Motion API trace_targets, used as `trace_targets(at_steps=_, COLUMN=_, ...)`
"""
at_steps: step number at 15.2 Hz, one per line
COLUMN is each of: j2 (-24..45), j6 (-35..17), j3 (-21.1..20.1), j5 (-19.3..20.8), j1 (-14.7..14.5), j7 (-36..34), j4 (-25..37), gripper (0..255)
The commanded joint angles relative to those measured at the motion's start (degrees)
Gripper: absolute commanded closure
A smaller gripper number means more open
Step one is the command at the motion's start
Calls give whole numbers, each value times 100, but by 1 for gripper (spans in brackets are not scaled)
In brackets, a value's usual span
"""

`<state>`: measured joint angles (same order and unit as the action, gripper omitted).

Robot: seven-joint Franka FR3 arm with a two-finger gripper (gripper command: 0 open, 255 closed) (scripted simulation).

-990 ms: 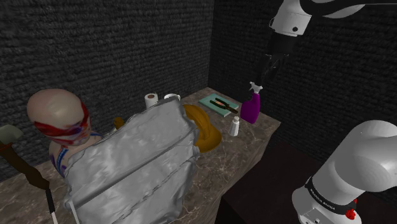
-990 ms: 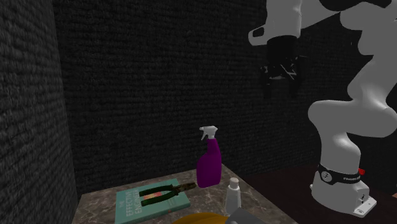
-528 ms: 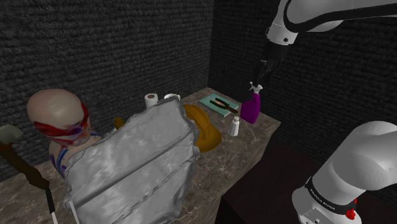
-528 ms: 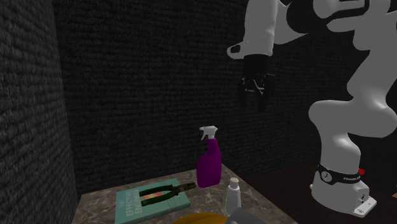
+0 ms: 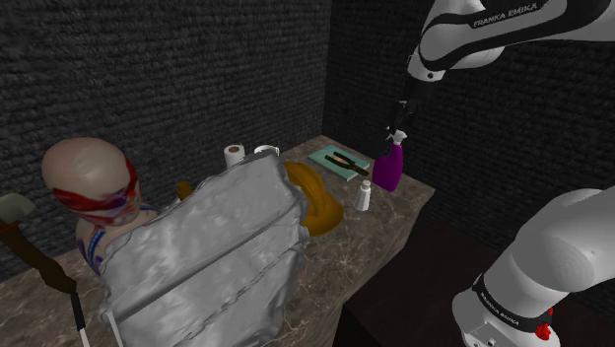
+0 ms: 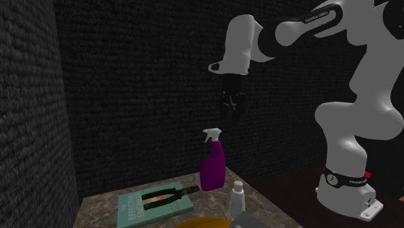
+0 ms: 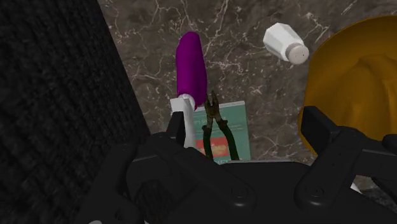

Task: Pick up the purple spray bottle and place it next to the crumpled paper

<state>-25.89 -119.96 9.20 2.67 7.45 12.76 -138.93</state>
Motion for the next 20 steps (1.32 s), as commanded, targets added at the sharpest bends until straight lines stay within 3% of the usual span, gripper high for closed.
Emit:
trace_targets(at_steps=1, j2=297, j6=-252, j3=135, j5=67, j1=72, j7=146, j4=120, gripper=0)
trace_targets(at_steps=4, j2=762, j6=-596, j3=313, j5=107, j1=146, j7=338, j4=330, gripper=0)
trace_targets(at_steps=11, j2=1079, j6=-1170, j3=359, j5=59, j1=130, j7=380, j4=69, gripper=0)
trace_targets(at_steps=19, j2=1107, j6=-1216, j3=363, j5=54, j1=129, j7=384, j4=51, gripper=0)
trace_targets(at_steps=20, j2=1107, j6=-1216, j3=363, j5=54, j1=129, j7=384, j4=51, gripper=255)
